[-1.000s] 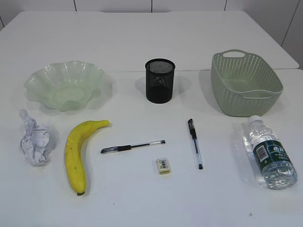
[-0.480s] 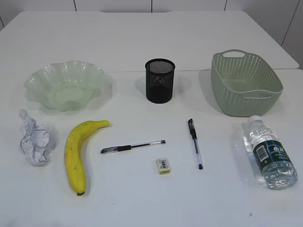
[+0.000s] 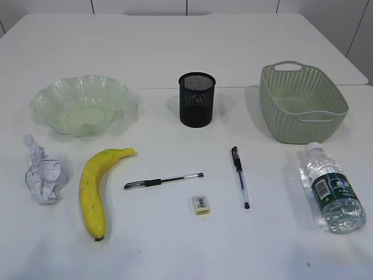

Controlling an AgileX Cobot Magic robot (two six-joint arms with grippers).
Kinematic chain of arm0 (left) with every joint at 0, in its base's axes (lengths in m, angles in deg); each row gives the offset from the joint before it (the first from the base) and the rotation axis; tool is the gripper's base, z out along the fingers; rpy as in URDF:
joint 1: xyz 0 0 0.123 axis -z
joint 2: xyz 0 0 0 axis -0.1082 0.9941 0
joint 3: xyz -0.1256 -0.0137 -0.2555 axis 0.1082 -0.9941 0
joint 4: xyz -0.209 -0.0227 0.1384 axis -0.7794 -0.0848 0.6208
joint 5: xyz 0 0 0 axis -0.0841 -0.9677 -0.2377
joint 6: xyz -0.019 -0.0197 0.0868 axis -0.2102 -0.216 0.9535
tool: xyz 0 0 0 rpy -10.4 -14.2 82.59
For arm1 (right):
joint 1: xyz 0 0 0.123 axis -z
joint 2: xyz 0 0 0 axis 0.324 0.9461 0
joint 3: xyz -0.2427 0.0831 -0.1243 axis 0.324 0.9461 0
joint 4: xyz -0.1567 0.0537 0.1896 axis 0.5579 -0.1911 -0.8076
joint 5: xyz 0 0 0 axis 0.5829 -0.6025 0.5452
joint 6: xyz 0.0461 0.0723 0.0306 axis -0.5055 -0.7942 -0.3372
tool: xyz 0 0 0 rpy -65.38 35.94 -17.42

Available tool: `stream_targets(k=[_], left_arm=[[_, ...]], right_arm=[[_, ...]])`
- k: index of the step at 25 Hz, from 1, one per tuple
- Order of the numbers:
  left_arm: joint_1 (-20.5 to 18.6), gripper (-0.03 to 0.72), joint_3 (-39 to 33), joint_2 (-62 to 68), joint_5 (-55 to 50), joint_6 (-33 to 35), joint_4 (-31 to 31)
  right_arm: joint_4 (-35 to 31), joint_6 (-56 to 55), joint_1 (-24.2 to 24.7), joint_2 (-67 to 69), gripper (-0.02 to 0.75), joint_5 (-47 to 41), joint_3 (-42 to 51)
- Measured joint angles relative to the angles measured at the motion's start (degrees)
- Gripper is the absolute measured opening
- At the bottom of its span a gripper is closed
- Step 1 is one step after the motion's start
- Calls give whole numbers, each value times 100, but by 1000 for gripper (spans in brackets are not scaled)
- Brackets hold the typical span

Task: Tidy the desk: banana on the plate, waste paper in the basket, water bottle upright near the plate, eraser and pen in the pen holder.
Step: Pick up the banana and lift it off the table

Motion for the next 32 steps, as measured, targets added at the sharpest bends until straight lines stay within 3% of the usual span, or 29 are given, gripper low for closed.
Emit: stream_targets(k=[7,17,26,29,32], left_arm=[[10,550,465,1011,368,0,-330],[21,550,533,2403,557,-11,-1567],[346,548,1704,3952,610,-203,-1608],[613,548,2107,4563,620,-397,-1554],[1045,548,2311,5102,732,-793,-1121]], right_arm=[[-349,-4,0,1391,588,39,-516],[-613,-4,0,2184,588,85,-769],[-613,-4,0,2252,587,85,-769],[-628,-13,0,2346,587,85,-769],[-670,-13,0,2426,588,85,-769]])
